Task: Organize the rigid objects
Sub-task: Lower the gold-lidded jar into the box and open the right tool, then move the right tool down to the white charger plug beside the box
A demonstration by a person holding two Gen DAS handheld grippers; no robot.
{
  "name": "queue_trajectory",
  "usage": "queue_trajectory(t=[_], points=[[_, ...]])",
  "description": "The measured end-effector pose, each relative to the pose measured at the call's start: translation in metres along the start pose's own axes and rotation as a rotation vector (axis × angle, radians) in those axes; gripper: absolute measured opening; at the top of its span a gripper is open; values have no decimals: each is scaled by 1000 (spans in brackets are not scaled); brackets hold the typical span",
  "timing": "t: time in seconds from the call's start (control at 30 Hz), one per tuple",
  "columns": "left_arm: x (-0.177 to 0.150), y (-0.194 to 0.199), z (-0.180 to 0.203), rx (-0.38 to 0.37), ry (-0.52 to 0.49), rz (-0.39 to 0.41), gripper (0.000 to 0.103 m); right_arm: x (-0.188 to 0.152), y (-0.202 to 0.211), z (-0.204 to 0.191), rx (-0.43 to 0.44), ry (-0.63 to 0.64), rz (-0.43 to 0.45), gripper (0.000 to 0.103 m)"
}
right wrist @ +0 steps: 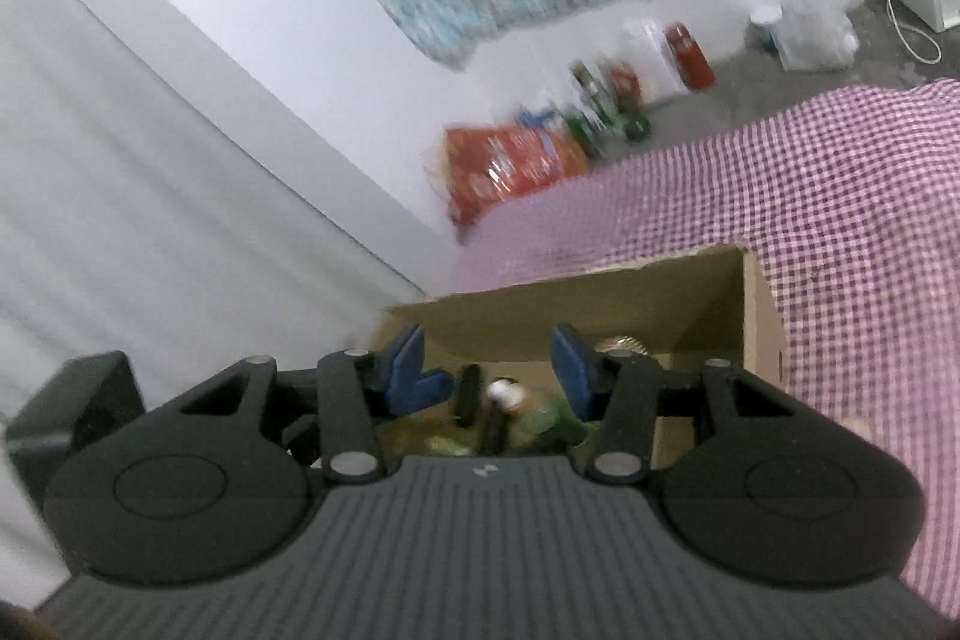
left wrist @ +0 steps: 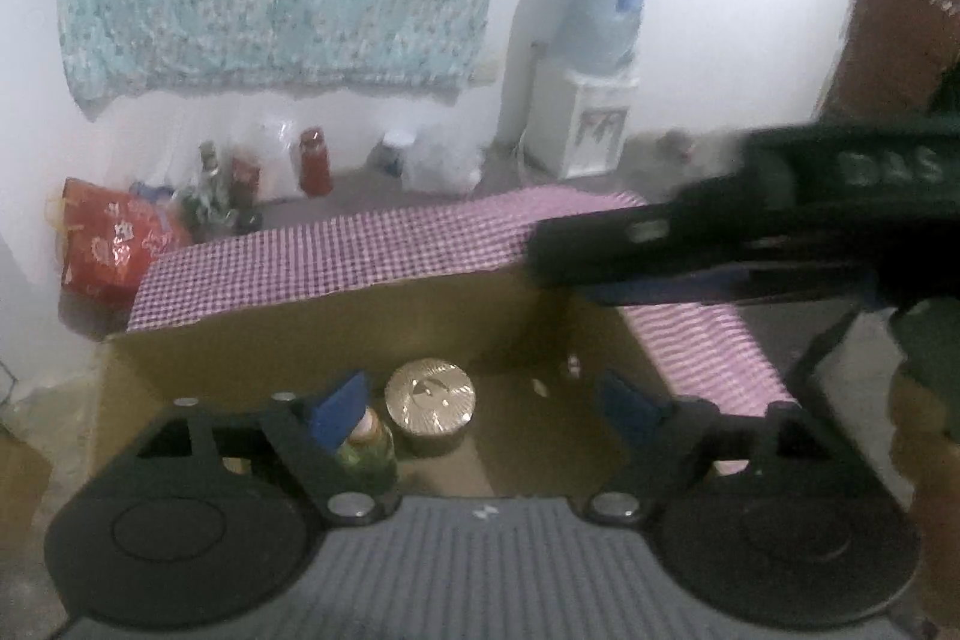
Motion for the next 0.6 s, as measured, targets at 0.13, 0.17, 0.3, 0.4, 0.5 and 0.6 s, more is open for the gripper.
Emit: queue_trajectory(t=[0.13,0.17,0.3,0.4,0.5,0.6], points=[[-37,49,0,-47,0,73,95,-43,51,-6,69,-6,104,51],[-47,57,-1,-56,-2,82,96,-56,59,-6,83,-13,119,52],[-101,77,-5,-70,-11,66,96,-110,74,-5,134,-57,127,53],[-142,77,-8,-75,-9,36,96,-150,70,0,142,-96,106,53],[-176,71,-12,-70,-4,12,96,-184,53,5,150,-147,53,53],[-199,57,-14,-19,-7,-6,96,-209,29,4,151,-188,-8,53]])
Point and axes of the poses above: each gripper's, at about its wrist camera, not at the fingertips, and y roughly against the way its jaws point, z to its right, x to its top, the point moved 8 cm from there along -y, roughly the way its jaws point, and after that the axes turned 11 degrees about -z, right-handed, at the moved point
